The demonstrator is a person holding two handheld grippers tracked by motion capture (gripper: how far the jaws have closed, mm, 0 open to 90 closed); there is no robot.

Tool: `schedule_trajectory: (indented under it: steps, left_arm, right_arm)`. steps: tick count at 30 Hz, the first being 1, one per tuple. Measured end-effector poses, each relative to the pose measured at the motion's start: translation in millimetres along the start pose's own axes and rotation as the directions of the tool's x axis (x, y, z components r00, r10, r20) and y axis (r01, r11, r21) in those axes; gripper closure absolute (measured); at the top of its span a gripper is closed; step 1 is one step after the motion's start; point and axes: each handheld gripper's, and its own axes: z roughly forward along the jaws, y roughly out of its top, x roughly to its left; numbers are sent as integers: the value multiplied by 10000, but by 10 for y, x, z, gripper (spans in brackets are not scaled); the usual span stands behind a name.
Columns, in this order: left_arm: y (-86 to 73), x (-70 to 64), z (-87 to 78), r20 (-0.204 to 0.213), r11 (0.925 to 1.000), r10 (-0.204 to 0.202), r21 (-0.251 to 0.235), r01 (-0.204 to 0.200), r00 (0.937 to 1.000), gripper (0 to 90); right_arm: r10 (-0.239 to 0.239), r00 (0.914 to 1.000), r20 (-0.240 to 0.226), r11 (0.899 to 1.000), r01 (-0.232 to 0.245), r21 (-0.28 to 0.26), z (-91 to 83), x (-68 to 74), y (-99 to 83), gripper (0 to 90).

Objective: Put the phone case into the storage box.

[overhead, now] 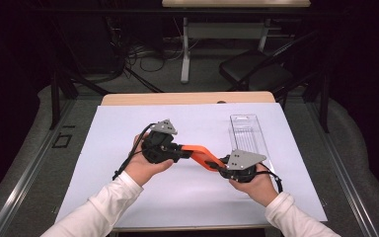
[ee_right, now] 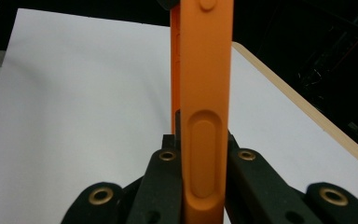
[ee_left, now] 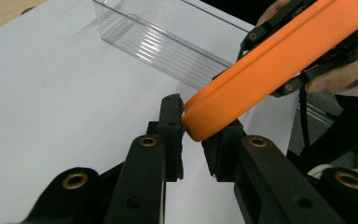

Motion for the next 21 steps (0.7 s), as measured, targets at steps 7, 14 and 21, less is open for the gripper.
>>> schedule_trajectory:
  steps: [7, 14, 21]
  left_arm:
    - [-17, -6, 5, -23, 9999, -135, -41, 135, 9999, 791]
    - [-39, 2, 5, 51, 9998, -176, -94, 176, 9998, 802]
    - [-38, 5, 0, 13, 9998, -182, -127, 182, 9998, 808]
  right_arm:
    - [-73, 10000, 19, 10000, 73, 67, -2, 1, -2, 865]
    - [-159, 9999, 21, 9998, 159, 157, -3, 9, 7, 863]
    - [-94, 10000, 26, 9998, 94, 197, -3, 8, 17, 862]
